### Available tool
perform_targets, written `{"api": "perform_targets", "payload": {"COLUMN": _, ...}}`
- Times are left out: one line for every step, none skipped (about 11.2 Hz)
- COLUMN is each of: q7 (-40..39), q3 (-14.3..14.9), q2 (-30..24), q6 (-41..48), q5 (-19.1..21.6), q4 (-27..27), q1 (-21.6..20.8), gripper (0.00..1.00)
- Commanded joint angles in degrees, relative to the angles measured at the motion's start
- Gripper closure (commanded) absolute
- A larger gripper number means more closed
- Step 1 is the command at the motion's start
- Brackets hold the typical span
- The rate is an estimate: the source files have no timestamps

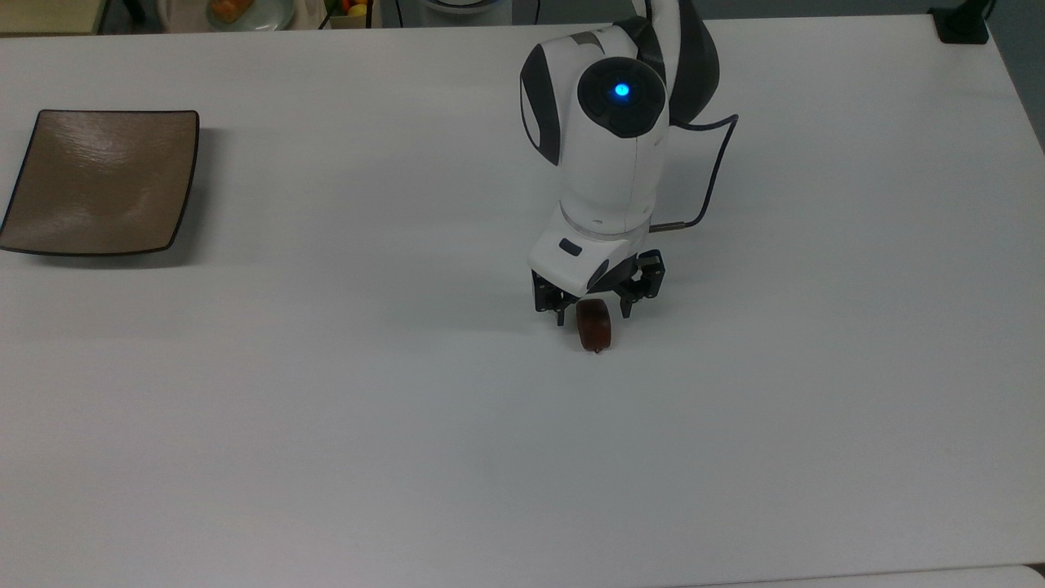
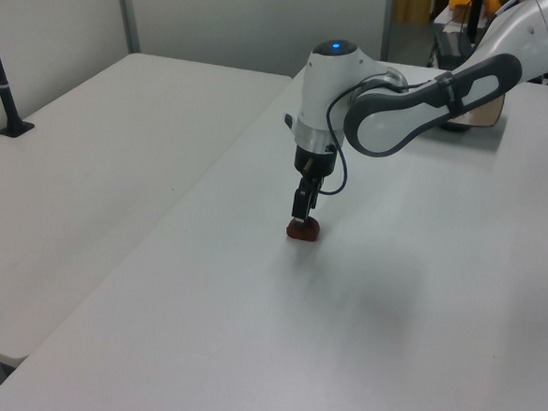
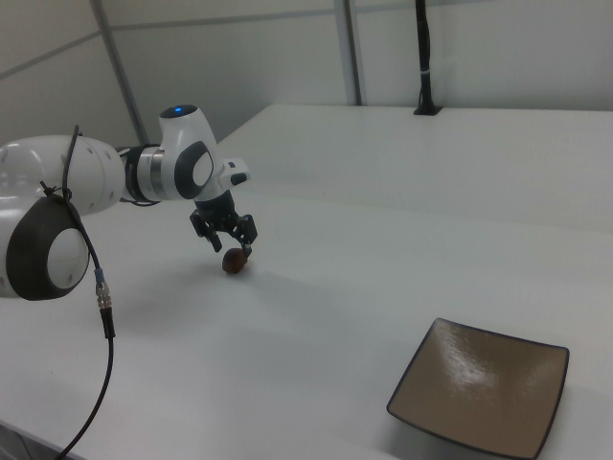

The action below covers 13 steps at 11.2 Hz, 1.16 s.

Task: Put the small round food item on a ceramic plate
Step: 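Lower the gripper around the food item and close on it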

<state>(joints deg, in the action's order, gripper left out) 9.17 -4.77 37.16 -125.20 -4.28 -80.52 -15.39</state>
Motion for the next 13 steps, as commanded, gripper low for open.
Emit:
{"api": "perform_targets", "payload": {"q7": 1.03, "q3": -0.15, "q2": -0.25, "q6": -2.15, "q5": -2.30, "q4": -1.92, "q1": -0.25, "gripper": 0.21}}
{"api": "perform_targets", "payload": {"q7": 1.11, "q3": -0.15, "q2": -0.25, "q6": -2.67, "q5": -2.49, "q4": -2.27, "q1": -0.25, "gripper": 0.27}}
{"api": "perform_targets", "payload": {"q7": 1.11, "q3": -0.15, "q2": -0.16, "q6": -2.77, "q5": -2.66, "q4": -2.54, "q1": -0.25, "gripper": 0.28}}
{"api": "perform_targets", "payload": {"q7": 1.11, "q3": -0.24, "q2": 0.10, "q6": -2.68, "q5": -2.67, "q4": -2.54, "q1": -0.34, "gripper": 0.31}}
{"api": "perform_targets", "payload": {"q7": 1.11, "q3": -0.33, "q2": 0.19, "q6": -2.77, "q5": -2.67, "q4": -2.54, "q1": -0.34, "gripper": 0.34}}
{"api": "perform_targets", "payload": {"q7": 1.11, "q3": -0.33, "q2": 0.28, "q6": -2.77, "q5": -2.75, "q4": -2.63, "q1": -0.34, "gripper": 0.38}}
{"api": "perform_targets", "payload": {"q7": 1.03, "q3": -0.33, "q2": 0.28, "q6": -2.85, "q5": -2.93, "q4": -2.89, "q1": -0.34, "gripper": 0.47}}
{"api": "perform_targets", "payload": {"q7": 1.11, "q3": -0.33, "q2": 0.28, "q6": -3.12, "q5": -3.02, "q4": -2.89, "q1": -0.34, "gripper": 0.59}}
{"api": "perform_targets", "payload": {"q7": 1.03, "q3": -0.33, "q2": 0.28, "q6": -3.20, "q5": -3.10, "q4": -2.89, "q1": -0.34, "gripper": 0.76}}
{"api": "perform_targets", "payload": {"q7": 0.94, "q3": -0.33, "q2": 0.28, "q6": -3.12, "q5": -3.02, "q4": -2.89, "q1": -0.34, "gripper": 0.96}}
{"api": "perform_targets", "payload": {"q7": 0.94, "q3": -0.33, "q2": 0.28, "q6": -3.12, "q5": -3.02, "q4": -2.89, "q1": -0.34, "gripper": 1.00}}
{"api": "perform_targets", "payload": {"q7": 0.94, "q3": -0.33, "q2": 0.28, "q6": -3.12, "q5": -3.02, "q4": -2.98, "q1": -0.34, "gripper": 1.00}}
{"api": "perform_targets", "payload": {"q7": 0.94, "q3": -0.41, "q2": 0.28, "q6": -3.12, "q5": -3.02, "q4": -2.98, "q1": -0.34, "gripper": 1.00}}
